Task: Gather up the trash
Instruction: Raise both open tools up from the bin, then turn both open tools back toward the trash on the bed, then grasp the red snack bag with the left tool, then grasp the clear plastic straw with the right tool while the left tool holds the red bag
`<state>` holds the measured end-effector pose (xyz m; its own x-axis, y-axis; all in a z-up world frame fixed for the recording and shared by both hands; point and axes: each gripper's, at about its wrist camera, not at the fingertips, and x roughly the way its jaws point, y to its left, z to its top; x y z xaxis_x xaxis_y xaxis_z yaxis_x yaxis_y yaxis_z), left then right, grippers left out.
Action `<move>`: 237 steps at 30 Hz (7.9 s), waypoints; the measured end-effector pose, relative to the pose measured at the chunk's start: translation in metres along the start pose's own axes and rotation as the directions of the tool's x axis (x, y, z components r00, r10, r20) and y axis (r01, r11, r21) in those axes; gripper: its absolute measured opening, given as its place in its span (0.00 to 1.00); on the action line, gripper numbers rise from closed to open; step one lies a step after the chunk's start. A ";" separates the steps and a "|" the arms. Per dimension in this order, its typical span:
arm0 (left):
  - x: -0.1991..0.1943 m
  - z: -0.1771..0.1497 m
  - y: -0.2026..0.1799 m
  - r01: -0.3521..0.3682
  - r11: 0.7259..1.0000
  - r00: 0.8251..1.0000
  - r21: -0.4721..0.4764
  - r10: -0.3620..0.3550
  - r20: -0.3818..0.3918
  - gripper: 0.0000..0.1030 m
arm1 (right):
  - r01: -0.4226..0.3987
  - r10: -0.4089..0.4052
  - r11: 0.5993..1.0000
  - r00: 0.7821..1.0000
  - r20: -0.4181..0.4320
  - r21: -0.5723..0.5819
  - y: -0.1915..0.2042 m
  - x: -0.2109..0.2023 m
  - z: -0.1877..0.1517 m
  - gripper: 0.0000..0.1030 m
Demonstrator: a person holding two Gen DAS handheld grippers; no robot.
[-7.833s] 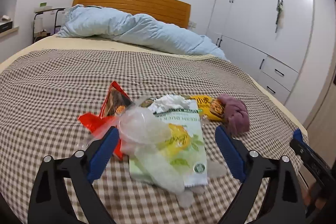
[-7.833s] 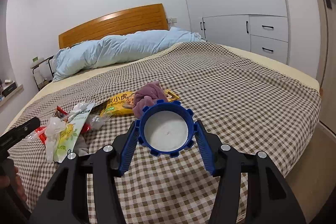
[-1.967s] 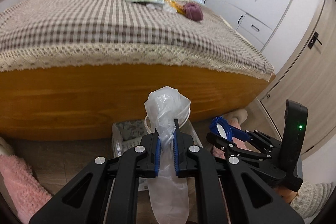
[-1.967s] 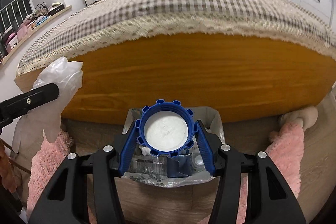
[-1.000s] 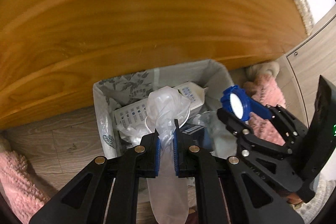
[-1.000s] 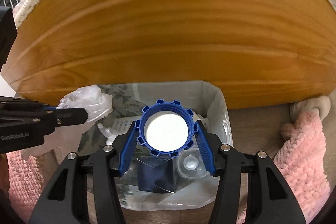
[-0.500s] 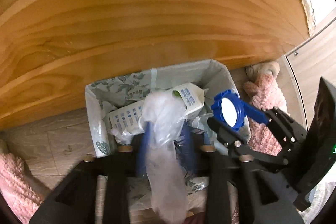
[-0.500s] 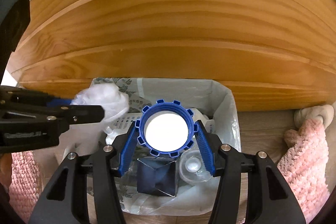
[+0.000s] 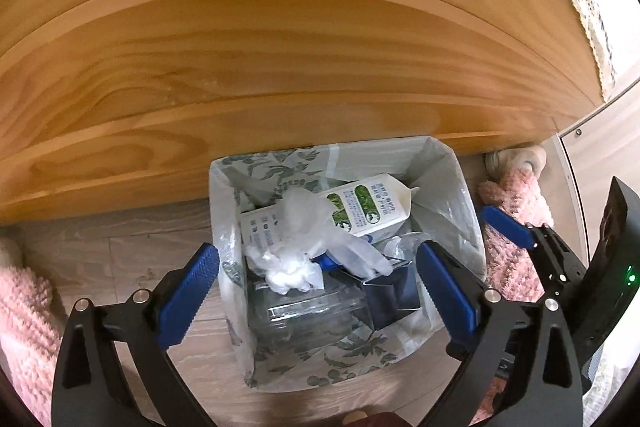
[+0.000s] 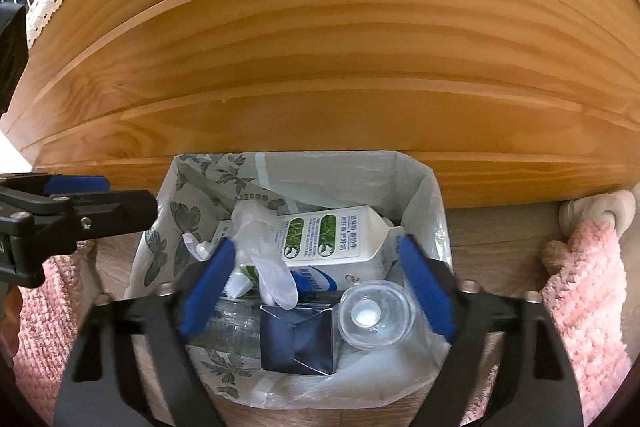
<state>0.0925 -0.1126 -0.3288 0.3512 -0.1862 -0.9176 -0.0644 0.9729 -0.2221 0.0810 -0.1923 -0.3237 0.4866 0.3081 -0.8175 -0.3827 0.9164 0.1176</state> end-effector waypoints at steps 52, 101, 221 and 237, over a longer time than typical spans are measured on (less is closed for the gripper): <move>-0.209 -0.030 -0.030 -0.067 0.976 0.863 0.207 -0.047 0.503 0.93 | -0.058 0.034 0.997 0.937 0.349 0.057 0.019 -0.191 0.061 0.92; -0.247 -0.089 -0.048 0.078 0.983 0.812 0.168 -0.161 0.561 0.93 | 0.128 -0.174 0.979 0.929 0.326 0.159 0.028 -0.251 0.024 0.92; -0.172 0.298 0.129 0.277 0.946 0.646 -0.168 -0.054 0.762 0.17 | 0.169 -0.133 0.953 0.979 0.157 -0.252 0.099 0.025 0.429 0.46; -0.172 0.299 0.130 0.291 0.942 0.646 -0.166 -0.065 0.761 0.17 | 0.027 0.002 0.996 0.945 0.328 -0.086 0.076 -0.023 0.400 0.05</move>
<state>0.3027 0.0871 -0.1016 0.9416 -0.0794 -0.3272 -0.1136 0.8399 -0.5308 0.3547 -0.0274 -0.0703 0.7164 0.3772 -0.5870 -0.4355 0.8990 0.0462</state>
